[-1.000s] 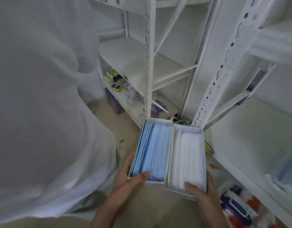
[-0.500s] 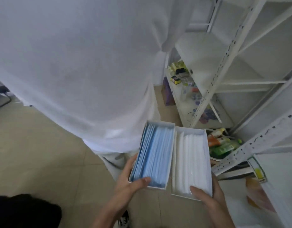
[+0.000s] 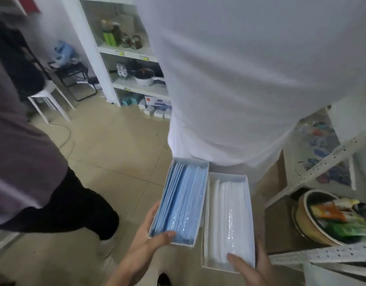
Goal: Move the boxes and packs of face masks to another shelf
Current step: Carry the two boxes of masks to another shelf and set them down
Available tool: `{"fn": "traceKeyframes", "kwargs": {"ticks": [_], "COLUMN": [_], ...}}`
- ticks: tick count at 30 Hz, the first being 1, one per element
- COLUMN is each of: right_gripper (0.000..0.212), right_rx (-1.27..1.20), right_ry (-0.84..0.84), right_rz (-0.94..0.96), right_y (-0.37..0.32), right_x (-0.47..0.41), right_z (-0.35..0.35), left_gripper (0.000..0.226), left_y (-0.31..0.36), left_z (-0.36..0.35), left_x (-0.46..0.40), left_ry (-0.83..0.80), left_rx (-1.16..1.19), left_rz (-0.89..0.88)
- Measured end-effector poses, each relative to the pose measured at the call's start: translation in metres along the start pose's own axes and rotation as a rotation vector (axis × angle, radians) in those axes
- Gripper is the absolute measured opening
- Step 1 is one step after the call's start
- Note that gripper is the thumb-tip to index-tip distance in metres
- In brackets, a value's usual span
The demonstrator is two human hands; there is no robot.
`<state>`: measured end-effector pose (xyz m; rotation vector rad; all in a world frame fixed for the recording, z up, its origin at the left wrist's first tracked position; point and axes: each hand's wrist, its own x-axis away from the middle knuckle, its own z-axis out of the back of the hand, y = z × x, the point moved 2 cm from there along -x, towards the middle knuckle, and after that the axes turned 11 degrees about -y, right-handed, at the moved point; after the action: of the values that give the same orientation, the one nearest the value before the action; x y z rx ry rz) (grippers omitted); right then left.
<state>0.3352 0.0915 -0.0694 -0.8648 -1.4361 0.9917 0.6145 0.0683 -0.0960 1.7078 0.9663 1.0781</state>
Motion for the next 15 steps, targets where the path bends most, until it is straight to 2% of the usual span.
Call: {"fn": "traceKeyframes", "kwargs": {"ticks": [7,11,15], "right_gripper": [0.088,0.087,0.085], "right_rx": [0.033,0.013,-0.016], "right_ry": [-0.219,-0.311,-0.35], "right_rz": [0.142,0.13,0.116], "right_y": [-0.026,-0.04,-0.054], "right_x": [-0.05,-0.086,-0.121], "right_z": [-0.114,-0.158,-0.181], "left_gripper": [0.083,0.082,0.072], "left_y": [0.02,0.036,0.051], "left_z": [0.086,0.124,0.153], "left_x": [0.039,0.049,0.046], "left_ry": [0.222,0.368,0.439], "left_rx": [0.026,-0.018,-0.035], "left_rz": [-0.09,-0.108,-0.097]}}
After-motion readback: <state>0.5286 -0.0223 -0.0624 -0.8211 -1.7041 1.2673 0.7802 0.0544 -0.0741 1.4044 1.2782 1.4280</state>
